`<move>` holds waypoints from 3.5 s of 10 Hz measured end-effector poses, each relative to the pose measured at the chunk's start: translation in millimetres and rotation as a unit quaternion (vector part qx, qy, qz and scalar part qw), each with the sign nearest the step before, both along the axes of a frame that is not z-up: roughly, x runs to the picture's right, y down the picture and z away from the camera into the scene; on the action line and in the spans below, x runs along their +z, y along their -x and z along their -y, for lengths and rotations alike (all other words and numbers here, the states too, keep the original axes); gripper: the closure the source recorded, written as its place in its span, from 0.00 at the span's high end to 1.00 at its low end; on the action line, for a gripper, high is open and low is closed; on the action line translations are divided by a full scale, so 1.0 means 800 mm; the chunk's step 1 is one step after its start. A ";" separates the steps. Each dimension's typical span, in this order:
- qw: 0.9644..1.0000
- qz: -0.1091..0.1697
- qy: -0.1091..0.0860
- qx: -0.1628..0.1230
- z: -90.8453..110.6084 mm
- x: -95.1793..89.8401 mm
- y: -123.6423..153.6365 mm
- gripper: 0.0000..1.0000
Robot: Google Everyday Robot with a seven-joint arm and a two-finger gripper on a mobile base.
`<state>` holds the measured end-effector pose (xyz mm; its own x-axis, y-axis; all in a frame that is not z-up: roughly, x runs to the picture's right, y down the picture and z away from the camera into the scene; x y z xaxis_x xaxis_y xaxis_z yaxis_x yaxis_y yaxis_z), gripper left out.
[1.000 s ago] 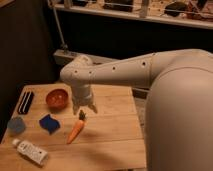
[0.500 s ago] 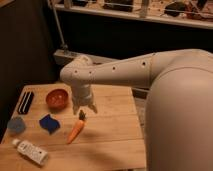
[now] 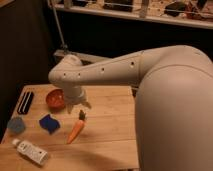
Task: Place the white sponge in the ceramic bowl
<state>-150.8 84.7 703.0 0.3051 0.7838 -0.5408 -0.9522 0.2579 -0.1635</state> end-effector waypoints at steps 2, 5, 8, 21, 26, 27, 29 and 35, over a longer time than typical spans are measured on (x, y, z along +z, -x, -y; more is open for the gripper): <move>0.998 0.039 -0.012 -0.058 -0.002 -0.001 0.053 0.65; 0.989 0.097 -0.002 -0.113 -0.016 0.003 0.128 0.65; 0.974 0.158 0.001 -0.161 -0.026 0.022 0.193 0.65; 0.933 0.213 -0.004 -0.288 -0.101 0.129 0.229 0.65; 0.931 0.218 0.008 -0.292 -0.125 0.143 0.230 0.65; 0.930 0.218 0.009 -0.295 -0.128 0.146 0.233 0.65; 0.929 0.210 0.008 -0.303 -0.128 0.152 0.235 0.65; 0.931 0.202 0.023 -0.303 -0.140 0.174 0.257 0.51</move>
<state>-356.1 196.6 842.1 0.8701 0.3795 -0.3144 -0.4917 0.7116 -0.5019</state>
